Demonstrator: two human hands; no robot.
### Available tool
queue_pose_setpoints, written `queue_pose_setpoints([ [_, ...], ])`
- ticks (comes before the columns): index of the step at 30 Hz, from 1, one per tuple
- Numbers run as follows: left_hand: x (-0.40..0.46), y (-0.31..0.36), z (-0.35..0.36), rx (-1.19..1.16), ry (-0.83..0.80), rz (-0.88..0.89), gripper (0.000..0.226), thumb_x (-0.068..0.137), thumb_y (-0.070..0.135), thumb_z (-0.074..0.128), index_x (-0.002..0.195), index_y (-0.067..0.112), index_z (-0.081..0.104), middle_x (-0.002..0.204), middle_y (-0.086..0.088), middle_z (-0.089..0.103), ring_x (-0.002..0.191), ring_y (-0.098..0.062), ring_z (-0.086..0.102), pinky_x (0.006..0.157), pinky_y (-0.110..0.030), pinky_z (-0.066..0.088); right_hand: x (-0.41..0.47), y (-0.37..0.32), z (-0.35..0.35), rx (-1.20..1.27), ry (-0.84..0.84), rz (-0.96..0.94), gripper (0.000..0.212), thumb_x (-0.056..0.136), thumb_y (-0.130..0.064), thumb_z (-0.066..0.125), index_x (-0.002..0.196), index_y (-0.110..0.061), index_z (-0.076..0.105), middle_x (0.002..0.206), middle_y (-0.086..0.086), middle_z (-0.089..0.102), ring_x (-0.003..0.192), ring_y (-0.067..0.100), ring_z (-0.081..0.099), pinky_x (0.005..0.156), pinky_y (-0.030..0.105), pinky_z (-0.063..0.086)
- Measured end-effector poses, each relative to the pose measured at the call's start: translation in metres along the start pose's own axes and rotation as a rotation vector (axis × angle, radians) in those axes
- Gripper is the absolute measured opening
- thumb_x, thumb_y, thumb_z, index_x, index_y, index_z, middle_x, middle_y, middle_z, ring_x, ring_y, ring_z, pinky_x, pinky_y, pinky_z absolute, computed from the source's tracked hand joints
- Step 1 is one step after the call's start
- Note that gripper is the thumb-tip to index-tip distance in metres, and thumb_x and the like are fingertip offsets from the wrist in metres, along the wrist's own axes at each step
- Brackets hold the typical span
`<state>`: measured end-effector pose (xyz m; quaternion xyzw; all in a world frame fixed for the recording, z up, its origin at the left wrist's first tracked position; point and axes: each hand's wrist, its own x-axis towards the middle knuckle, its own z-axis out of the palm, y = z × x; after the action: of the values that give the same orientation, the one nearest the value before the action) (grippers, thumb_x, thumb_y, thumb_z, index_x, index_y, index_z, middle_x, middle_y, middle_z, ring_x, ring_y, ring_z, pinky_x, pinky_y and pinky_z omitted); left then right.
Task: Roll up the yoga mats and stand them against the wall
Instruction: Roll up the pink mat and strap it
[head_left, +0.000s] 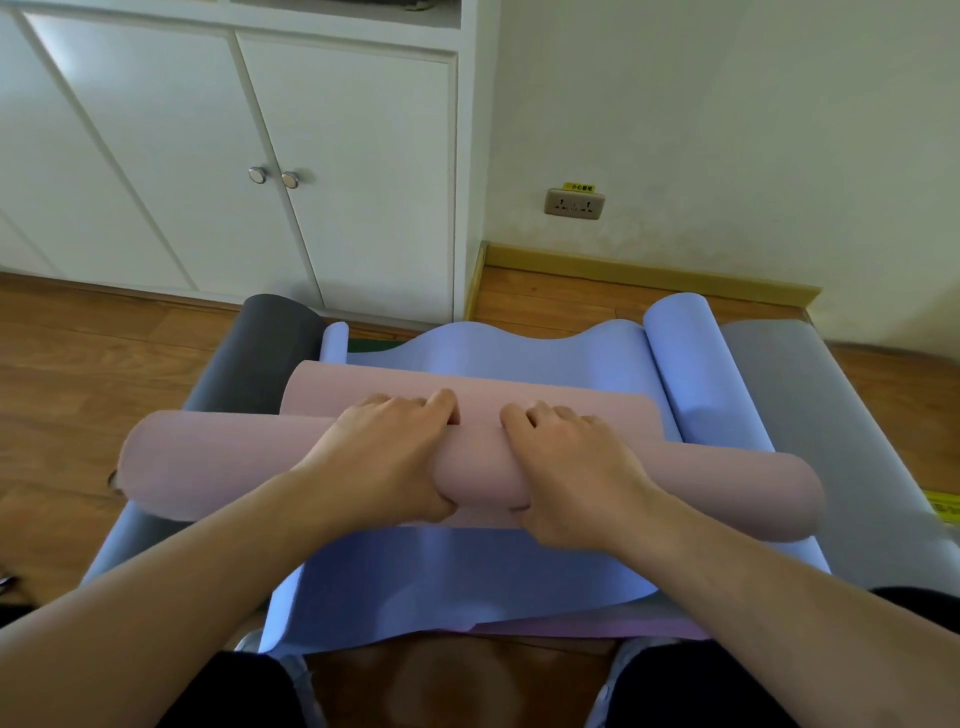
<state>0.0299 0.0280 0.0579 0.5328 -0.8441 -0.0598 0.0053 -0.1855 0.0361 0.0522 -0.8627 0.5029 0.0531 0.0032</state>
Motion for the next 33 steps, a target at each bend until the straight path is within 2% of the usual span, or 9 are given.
queue_pose_setpoints([
  [3,-0.004,0.002,0.007,0.114,0.087,0.073,0.077,0.068,0.064,0.076,0.13,0.027,0.05,0.123,0.003,0.059,0.107,-0.02,0.059,0.096,-0.036,0.049,0.001,0.002,-0.001,0.054,0.005,0.03,0.056,0.079,-0.043,0.075,0.118,-0.02,0.041,0.106,0.005,0.06,0.088,0.03,0.061,0.067,0.039,0.048],
  [7,0.001,0.006,0.02,0.242,0.097,0.066,0.08,0.054,0.05,0.089,0.12,0.017,0.058,0.107,-0.004,0.062,0.091,-0.027,0.061,0.078,-0.042,0.055,0.001,0.002,0.0,0.099,0.014,0.041,0.059,0.077,-0.048,0.074,0.116,-0.022,0.039,0.103,0.002,0.059,0.089,0.03,0.064,0.067,0.041,0.053],
  [12,0.002,0.001,0.006,0.056,0.094,0.034,0.067,0.07,0.049,0.081,0.123,0.024,0.048,0.114,0.006,0.065,0.097,-0.02,0.063,0.076,-0.03,0.04,-0.005,0.0,0.001,0.023,0.044,-0.013,0.082,0.074,-0.058,0.085,0.13,-0.023,0.037,0.118,-0.001,0.057,0.102,0.027,0.061,0.078,0.043,0.051],
  [15,-0.001,0.001,-0.004,0.021,0.051,0.028,0.068,0.072,0.056,0.079,0.125,0.029,0.047,0.118,0.008,0.067,0.099,-0.018,0.064,0.078,-0.029,0.038,-0.005,-0.002,0.004,0.013,0.051,-0.032,0.066,0.08,-0.05,0.079,0.123,-0.022,0.038,0.113,0.0,0.059,0.095,0.028,0.062,0.069,0.04,0.046],
  [19,-0.005,0.005,0.006,0.147,0.089,0.068,0.074,0.068,0.063,0.077,0.128,0.027,0.052,0.118,0.004,0.064,0.103,-0.022,0.061,0.095,-0.036,0.047,0.0,0.004,-0.001,0.058,0.023,0.008,0.056,0.079,-0.044,0.073,0.117,-0.023,0.038,0.102,0.001,0.061,0.084,0.029,0.063,0.063,0.039,0.046],
  [23,0.001,0.008,0.019,0.241,0.107,0.06,0.07,0.055,0.049,0.088,0.11,0.018,0.059,0.102,-0.004,0.061,0.087,-0.028,0.06,0.075,-0.043,0.052,0.0,0.006,-0.002,0.103,0.024,0.03,0.064,0.078,-0.054,0.074,0.122,-0.024,0.04,0.107,0.0,0.061,0.091,0.029,0.065,0.07,0.042,0.054],
  [25,0.003,0.007,0.014,0.165,0.122,0.058,0.066,0.063,0.046,0.084,0.117,0.02,0.056,0.106,0.0,0.063,0.092,-0.026,0.063,0.076,-0.039,0.049,-0.003,0.005,-0.002,0.091,0.062,0.008,0.073,0.076,-0.057,0.079,0.128,-0.024,0.042,0.115,0.0,0.063,0.1,0.028,0.064,0.078,0.044,0.055],
  [28,0.003,0.001,-0.003,0.012,0.041,-0.035,0.074,0.07,0.057,0.078,0.129,0.029,0.044,0.114,0.01,0.065,0.097,-0.02,0.066,0.073,-0.032,0.045,-0.006,0.005,0.003,-0.02,0.105,-0.019,0.087,0.067,-0.06,0.089,0.131,-0.021,0.043,0.118,0.001,0.061,0.104,0.028,0.061,0.085,0.043,0.051],
  [33,-0.004,0.006,0.002,0.054,-0.019,0.016,0.075,0.067,0.063,0.076,0.127,0.029,0.046,0.117,0.008,0.062,0.102,-0.018,0.06,0.093,-0.034,0.049,-0.005,0.001,0.006,-0.006,0.056,-0.032,0.057,0.079,-0.04,0.076,0.12,-0.02,0.041,0.107,0.004,0.061,0.089,0.029,0.062,0.068,0.039,0.044],
])
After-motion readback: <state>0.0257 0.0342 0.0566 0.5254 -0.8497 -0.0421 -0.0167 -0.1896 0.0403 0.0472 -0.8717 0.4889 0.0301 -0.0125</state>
